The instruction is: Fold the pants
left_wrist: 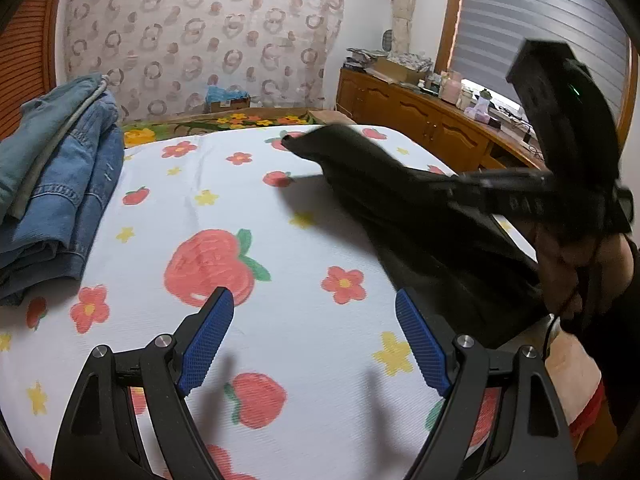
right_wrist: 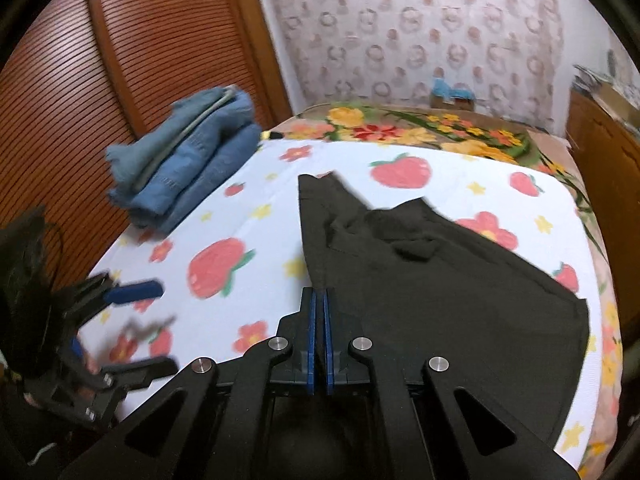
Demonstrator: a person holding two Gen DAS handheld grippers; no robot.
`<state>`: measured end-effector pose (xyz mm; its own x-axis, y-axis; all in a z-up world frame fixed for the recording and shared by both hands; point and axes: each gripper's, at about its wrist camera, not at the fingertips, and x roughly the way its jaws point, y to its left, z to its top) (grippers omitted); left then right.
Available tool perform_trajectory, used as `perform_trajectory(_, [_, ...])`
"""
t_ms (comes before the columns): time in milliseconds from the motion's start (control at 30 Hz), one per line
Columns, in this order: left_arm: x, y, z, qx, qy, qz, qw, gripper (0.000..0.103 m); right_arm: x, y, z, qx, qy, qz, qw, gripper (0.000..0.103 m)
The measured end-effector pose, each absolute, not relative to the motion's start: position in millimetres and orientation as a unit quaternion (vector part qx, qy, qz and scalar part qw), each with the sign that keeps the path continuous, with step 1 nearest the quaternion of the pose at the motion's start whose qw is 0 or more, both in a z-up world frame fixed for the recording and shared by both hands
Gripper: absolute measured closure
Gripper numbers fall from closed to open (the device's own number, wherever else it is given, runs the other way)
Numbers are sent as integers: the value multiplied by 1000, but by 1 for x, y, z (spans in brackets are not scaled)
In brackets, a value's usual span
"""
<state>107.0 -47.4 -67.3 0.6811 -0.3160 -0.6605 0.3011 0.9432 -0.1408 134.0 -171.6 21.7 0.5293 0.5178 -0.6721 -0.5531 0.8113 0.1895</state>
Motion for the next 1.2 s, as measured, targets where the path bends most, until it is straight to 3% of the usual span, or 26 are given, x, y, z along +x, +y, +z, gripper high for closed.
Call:
perform_trajectory(300, [111, -38, -69, -13, 364, -157, 918, 19, 115, -156, 6, -56, 393, 314, 862, 98])
perform_trajectory(367, [112, -38, -72, -12, 367, -155, 917, 19, 113, -159, 10, -59, 388, 312, 865, 95])
perform_trajectory(533, [115, -39, -80, -8, 375, -151, 915, 19, 114, -171, 22, -56, 366, 290, 882, 76])
perform_trajectory(1200, [117, -45, -99, 2, 400, -158, 903, 19, 174, -153, -8, -6, 423, 260, 868, 73])
